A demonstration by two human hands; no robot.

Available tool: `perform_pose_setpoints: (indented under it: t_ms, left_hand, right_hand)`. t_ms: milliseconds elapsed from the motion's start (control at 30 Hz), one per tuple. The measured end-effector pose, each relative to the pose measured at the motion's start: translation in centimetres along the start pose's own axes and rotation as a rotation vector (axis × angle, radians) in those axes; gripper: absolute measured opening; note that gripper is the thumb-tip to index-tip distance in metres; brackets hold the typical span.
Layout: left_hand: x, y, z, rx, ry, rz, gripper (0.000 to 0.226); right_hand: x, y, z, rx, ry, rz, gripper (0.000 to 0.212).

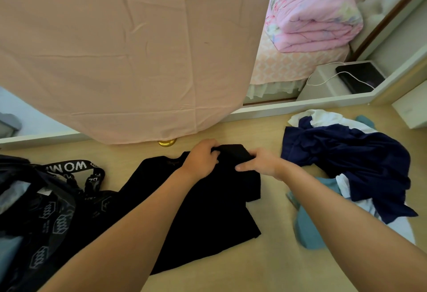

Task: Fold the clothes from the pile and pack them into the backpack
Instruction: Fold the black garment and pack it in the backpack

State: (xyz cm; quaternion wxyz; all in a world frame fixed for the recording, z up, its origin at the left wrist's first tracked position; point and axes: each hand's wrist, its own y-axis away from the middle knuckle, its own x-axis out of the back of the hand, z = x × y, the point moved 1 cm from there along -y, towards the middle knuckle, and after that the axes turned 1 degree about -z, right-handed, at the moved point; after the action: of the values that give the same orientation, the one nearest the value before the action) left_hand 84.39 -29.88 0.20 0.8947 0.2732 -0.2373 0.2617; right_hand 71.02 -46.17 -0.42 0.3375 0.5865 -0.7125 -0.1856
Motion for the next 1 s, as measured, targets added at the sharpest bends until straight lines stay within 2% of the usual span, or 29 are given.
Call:
perform_pose_setpoints:
  t_ms: [33,133,200,233,300,367,400,467,500,567,633,733,800,867,933,1000]
  left_hand:
    - [-0.3,0.2,0.0,-0.026,0.002,0.015,0.023]
    - [-1.6,1.8,-0.3,-0.104,-0.041,-0.006,0.046]
    - [-2.5,3.1,-1.1,-0.153,-0.256,0.054,0.045]
    - [-2.8,3.8,-1.6,-0.178,-0.388,0.104,0.039]
    - [-3.3,5.5,-3.0,-0.175,-0.601,0.191,0.03]
    - [-3.7,7.1,-4.7,-0.067,-0.77,0.261,0.031]
    - [-3.9,7.9,-5.7,0.008,-0.824,0.286,0.036]
    - [-3.7,9.3,-7.4,0.149,-0.847,0.258,0.05]
    - [-3.6,9.8,-8.3,0.201,-0.803,0.202,0.058]
    - [-3.6,10.4,-9.8,0.18,-0.703,0.054,0.069]
    - [-3.5,11.0,-9.7,0.045,-0.555,-0.066,0.072]
    - [-3.6,11.7,-8.5,-0.049,-0.195,-0.121,0.064]
    - [-3.7,12.4,-8.3,-0.098,-0.197,-0.004,0.052]
    - [-3.4,13.2,-9.6,-0.1,-0.313,0.219,0.043]
    - [-2.4,14.4,-11.7,0.038,-0.367,0.374,0.038]
    - [-1.5,15.5,-13.9,0.155,-0.378,0.402,0.035]
  right_hand:
    - [0.6,0.1,0.5,-0.047,0.075,0.139,0.039]
    - [1.6,0.9,1.6,-0.197,0.516,0.664,0.056]
    - [0.6,1.5,1.8,-0.211,0.749,0.79,0.06]
    - [-0.2,1.8,1.9,-0.17,0.837,0.785,0.061]
    - [-2.5,2.0,2.5,0.049,0.923,0.697,0.06]
    - [-5.5,2.2,3.1,0.286,0.901,0.454,0.064]
    - [-7.0,2.3,3.3,0.345,0.892,0.295,0.067]
    - [-9.3,2.4,4.2,0.309,0.931,0.056,0.067]
    - [-9.7,2.4,4.9,0.264,0.98,0.023,0.065]
    - [-9.2,2.5,5.8,0.196,1.041,0.076,0.063]
    - [-8.1,2.9,6.0,0.134,1.037,0.172,0.061]
    - [-7.0,3.4,5.7,0.015,1.074,0.338,0.058]
    - [-7.3,3.7,4.9,0.026,1.116,0.428,0.06]
    - [-8.5,3.8,4.1,0.177,1.076,0.472,0.059]
    - [-10.7,3.5,2.6,0.369,0.956,0.415,0.052]
    - [-13.6,3.0,0.8,0.502,0.85,0.288,0.039]
